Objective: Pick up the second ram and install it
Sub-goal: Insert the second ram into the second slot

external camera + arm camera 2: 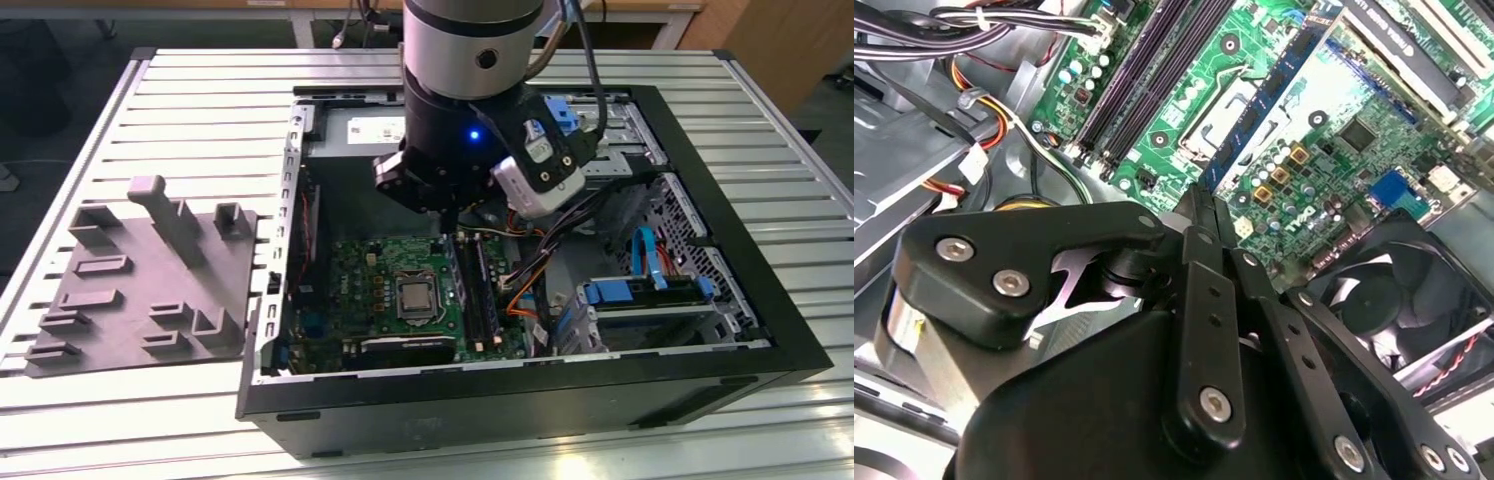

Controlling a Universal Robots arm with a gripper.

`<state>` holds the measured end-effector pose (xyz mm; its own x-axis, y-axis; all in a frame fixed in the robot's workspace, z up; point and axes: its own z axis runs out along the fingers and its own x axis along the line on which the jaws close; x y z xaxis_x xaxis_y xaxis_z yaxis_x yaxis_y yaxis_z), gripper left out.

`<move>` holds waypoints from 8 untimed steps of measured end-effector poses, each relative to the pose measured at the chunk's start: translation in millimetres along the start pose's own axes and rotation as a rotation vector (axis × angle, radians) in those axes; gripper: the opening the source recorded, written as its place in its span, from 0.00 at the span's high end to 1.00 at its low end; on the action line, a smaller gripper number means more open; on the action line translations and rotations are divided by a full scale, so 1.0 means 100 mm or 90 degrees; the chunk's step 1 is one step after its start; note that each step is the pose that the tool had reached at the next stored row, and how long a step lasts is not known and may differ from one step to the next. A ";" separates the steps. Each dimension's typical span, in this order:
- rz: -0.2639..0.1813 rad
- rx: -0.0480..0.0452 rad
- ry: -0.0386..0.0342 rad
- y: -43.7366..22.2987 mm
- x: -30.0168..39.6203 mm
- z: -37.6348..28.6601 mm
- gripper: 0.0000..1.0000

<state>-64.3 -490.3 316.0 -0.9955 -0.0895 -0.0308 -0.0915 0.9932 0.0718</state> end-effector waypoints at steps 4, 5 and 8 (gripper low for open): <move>0.000 -0.0023 -0.0002 -0.001 0.000 0.016 0.89; 0.000 -0.0030 -0.0003 -0.002 0.000 0.021 0.89; 0.000 -0.0044 -0.0004 -0.003 0.000 0.038 0.89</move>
<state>-64.2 -490.3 312.2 -0.9955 -0.0893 -0.0315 -0.0916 0.9927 0.0788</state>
